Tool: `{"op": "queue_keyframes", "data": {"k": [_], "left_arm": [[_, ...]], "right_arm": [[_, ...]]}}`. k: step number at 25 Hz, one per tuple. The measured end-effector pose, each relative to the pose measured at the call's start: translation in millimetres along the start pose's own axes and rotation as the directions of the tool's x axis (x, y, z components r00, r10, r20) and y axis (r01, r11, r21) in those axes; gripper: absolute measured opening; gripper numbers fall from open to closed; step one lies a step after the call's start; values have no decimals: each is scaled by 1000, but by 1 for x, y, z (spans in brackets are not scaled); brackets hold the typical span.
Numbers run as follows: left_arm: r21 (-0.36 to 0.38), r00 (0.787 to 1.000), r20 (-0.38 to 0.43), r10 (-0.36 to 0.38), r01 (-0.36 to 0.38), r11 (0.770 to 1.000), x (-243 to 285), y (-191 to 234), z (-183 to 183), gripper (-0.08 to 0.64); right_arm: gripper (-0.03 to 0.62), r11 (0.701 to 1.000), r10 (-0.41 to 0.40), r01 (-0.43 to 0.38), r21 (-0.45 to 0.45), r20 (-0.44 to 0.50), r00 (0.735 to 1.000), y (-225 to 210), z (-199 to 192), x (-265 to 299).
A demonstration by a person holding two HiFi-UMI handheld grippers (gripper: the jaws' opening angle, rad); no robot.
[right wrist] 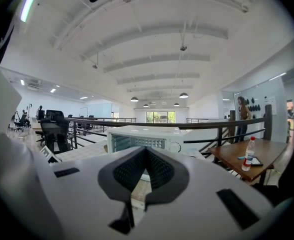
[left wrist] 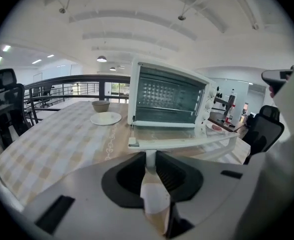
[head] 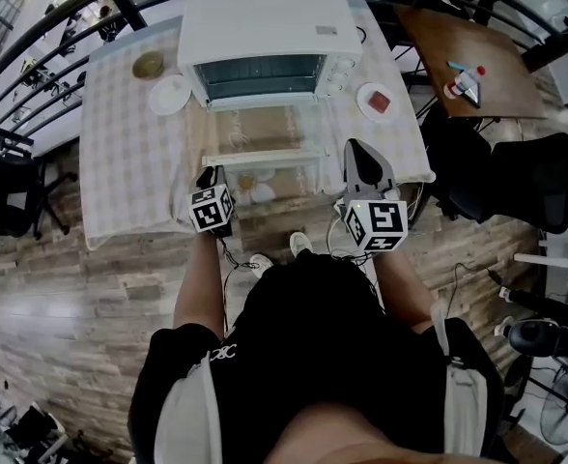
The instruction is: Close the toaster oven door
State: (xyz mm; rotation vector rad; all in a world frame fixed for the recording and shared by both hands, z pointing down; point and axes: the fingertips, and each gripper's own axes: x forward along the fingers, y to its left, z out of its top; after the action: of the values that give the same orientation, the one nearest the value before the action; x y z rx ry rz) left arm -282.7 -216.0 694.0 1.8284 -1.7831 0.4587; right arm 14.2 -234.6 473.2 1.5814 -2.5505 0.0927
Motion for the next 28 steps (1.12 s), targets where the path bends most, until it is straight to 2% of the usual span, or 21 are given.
{"op": "queue_keyframes", "data": {"k": [4,11,20,28], "left_arm": [[-1,999,37,-18,18,1000,-10,-3,26,77],[-11,998,27,-49,49,999,-16,-6,62,75],[-25,998,27,-58,59,998,-18,-8,91,75],[-57,995,74,-72,76,995,-16,-9,120,75]], "right_arm": [[3,1000,7,-7,15,20,1000,5,3,1],[3,999,13,-15,46,60,998,8,13,4],[3,997,11,-19,70,102,995,0,26,10],[3,997,35,-43,65,122,992,0,33,20]]}}
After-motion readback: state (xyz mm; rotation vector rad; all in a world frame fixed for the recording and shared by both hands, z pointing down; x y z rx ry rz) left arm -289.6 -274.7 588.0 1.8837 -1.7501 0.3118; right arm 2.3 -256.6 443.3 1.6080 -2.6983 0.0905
